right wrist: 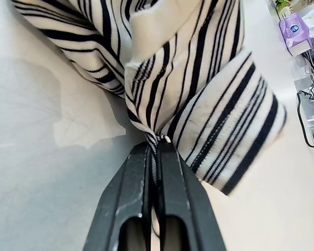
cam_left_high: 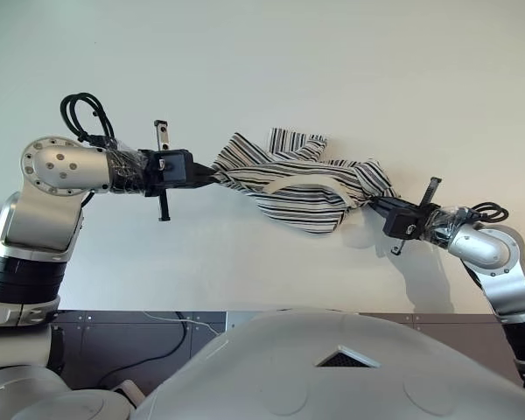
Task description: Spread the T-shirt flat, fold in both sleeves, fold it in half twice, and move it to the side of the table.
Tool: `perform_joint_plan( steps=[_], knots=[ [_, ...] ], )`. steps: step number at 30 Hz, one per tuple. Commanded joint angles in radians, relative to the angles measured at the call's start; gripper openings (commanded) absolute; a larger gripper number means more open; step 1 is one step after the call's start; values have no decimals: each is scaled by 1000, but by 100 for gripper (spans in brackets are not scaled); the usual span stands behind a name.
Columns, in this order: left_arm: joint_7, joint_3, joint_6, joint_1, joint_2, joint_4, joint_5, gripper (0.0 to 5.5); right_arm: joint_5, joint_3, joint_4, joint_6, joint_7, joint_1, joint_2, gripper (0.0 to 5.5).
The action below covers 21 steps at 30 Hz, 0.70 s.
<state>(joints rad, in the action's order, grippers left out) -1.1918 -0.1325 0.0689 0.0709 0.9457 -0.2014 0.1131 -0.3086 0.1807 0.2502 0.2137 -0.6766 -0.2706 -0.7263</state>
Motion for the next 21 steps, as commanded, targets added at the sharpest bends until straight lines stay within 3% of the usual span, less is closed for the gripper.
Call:
perform_joint_plan(
  steps=[1,5,8,21],
  knots=[
    [-4,-14,-7,17,3,1,-13,10,21,-30,25,2,22,27,6,12],
    [5,-18,-2,22,-6,-5,-12,10,33,-56,51,-4,57,63,26,12],
    [7,-20,-1,28,-10,-4,-11,10,20,-59,45,1,66,74,19,58],
    [1,-26,-13,39,-6,19,-15,10,-19,-56,92,47,27,93,-41,58]
  ],
)
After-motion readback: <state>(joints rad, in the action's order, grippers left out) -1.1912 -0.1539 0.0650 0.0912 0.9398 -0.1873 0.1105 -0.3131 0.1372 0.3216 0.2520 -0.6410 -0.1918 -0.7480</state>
